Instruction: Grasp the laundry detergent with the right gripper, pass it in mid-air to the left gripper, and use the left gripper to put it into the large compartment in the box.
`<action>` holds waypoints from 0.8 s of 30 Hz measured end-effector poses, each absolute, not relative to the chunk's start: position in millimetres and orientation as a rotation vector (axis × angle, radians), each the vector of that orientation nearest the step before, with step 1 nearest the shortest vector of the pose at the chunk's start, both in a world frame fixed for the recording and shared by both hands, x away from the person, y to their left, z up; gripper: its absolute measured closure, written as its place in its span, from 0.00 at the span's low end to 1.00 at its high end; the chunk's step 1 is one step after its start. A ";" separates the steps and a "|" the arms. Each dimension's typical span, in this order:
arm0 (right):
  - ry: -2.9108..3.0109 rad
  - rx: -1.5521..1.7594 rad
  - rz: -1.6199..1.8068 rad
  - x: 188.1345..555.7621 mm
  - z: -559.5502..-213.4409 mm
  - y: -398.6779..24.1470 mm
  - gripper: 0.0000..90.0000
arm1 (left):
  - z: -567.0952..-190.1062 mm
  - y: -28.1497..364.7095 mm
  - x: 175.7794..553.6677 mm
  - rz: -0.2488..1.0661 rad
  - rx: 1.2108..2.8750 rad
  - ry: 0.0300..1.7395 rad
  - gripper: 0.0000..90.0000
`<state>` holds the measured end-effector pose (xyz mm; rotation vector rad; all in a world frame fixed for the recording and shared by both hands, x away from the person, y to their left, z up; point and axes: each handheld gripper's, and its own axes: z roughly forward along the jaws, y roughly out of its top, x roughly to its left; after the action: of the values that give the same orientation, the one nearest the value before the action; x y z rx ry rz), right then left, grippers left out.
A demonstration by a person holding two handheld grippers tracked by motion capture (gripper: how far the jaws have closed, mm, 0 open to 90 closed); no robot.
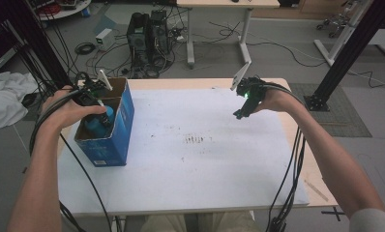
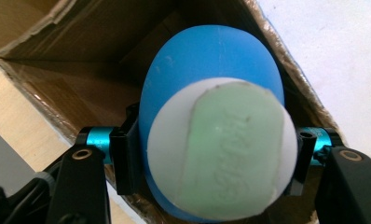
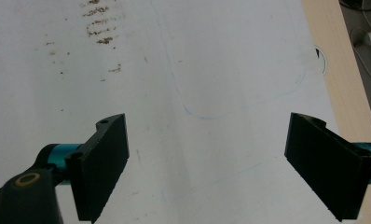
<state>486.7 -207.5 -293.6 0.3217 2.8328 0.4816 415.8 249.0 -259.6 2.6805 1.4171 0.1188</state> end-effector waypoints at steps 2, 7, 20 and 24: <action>2.834 0.315 0.480 487.0 -294.0 -208.0 0.14 | -258.0 249.1 415.9 0.124 2.683 1.414 0.42; 2.833 0.317 0.480 487.0 -294.0 -208.9 0.14 | -266.4 249.8 416.3 0.122 2.706 1.392 0.42; 2.835 0.324 0.474 487.0 -297.0 -208.8 0.14 | -276.7 248.6 415.0 0.127 2.736 1.340 0.42; 2.835 0.321 0.475 486.7 -297.9 -208.9 0.14 | -276.2 248.6 415.3 0.125 2.737 1.340 0.42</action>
<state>486.7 -208.9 -297.9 0.3210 2.8351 0.4745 415.3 248.6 -276.2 2.7375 1.3403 0.1246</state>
